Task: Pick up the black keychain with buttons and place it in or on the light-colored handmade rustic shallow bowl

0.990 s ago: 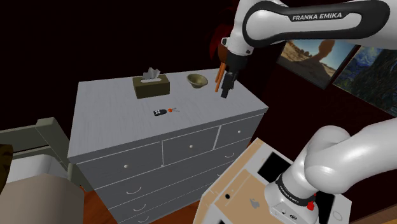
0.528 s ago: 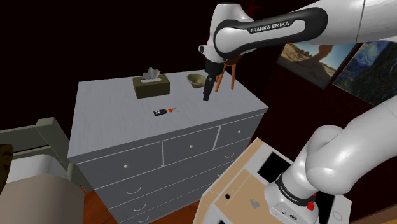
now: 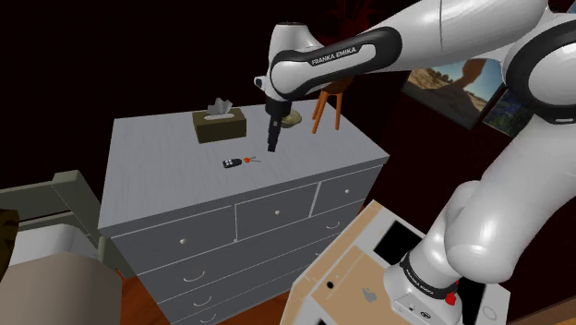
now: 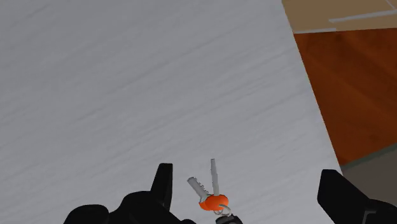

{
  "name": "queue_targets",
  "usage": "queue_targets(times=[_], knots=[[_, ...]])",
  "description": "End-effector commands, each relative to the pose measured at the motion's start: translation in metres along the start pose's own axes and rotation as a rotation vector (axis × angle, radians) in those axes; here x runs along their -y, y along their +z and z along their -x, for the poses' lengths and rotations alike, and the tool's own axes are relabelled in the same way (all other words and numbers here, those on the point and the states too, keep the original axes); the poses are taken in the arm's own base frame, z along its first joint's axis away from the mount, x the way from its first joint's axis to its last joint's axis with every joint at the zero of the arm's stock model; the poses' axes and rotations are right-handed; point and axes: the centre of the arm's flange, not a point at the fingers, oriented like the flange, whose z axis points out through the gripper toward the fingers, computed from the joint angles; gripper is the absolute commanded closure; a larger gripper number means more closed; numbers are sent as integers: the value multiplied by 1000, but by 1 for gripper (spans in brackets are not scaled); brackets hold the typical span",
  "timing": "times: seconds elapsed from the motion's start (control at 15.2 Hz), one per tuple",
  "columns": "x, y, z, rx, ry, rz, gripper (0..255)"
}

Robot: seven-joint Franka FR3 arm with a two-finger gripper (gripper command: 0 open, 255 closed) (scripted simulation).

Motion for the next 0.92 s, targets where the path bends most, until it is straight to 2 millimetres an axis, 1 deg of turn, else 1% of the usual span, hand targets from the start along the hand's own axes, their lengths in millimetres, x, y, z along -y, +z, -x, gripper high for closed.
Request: queue_targets(times=[0.0,0.33,0.4,0.79,0.86], knots=[[-2,16,-23,-5,-52,6,0],[-2,49,-78,-14,-179,20,0],[-2,51,-81,-14,-186,21,0],[-3,83,-82,-14,-186,21,0],[-3,91,-82,-14,-186,21,0]])
